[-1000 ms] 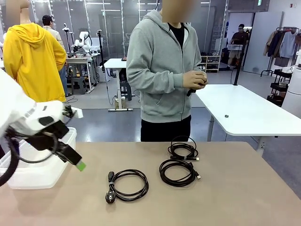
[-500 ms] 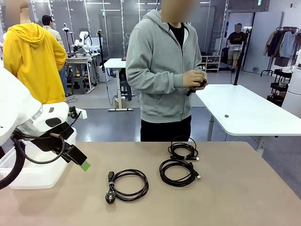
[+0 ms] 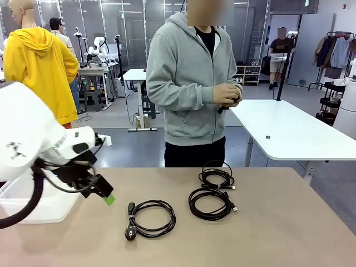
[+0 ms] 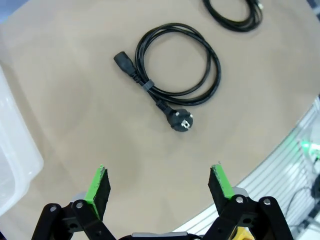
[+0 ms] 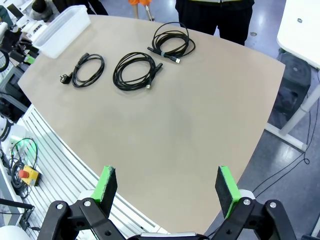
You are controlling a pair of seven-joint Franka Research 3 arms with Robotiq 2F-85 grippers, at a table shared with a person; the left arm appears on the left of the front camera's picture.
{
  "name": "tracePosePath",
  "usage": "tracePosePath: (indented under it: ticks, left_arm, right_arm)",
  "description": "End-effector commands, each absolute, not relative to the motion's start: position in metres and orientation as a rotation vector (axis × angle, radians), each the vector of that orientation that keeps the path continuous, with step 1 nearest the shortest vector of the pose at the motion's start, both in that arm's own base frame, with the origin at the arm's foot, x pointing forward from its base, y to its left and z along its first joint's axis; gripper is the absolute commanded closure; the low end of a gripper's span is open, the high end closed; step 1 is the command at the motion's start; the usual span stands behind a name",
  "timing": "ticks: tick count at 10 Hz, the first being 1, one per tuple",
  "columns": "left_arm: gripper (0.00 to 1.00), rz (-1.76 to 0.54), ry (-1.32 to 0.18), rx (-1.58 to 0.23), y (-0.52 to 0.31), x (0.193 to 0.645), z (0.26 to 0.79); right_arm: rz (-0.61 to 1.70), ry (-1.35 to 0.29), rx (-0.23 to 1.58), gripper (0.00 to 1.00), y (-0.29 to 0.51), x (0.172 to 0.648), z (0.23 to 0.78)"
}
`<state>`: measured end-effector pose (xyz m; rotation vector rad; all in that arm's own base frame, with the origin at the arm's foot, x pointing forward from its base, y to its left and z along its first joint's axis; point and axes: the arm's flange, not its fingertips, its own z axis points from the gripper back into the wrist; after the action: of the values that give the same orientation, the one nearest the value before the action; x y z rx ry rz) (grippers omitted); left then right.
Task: Organize and store the cables.
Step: Place the Power Cable into the Organizing box.
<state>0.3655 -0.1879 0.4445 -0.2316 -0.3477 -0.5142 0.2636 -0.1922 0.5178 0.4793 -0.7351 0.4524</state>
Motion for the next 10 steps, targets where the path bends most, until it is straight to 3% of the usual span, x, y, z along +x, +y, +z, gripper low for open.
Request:
tracePosePath:
  ticks: [1, 4, 10]
  left_arm:
    - [0.0, -0.358, -0.324, -0.136, -0.215, 0.393, 0.427]
    - [0.0, -0.209, -0.253, -0.079, -0.243, 0.416, 0.38]
    - [0.0, -0.18, -0.181, -0.081, -0.26, 0.425, 0.35]
  right_arm:
    - [0.471, -0.747, 0.481, 0.0, -0.193, 0.263, 0.518]
    - [0.471, -0.747, 0.481, 0.0, -0.193, 0.263, 0.518]
    - [0.471, -0.747, 0.481, 0.0, -0.193, 0.263, 0.518]
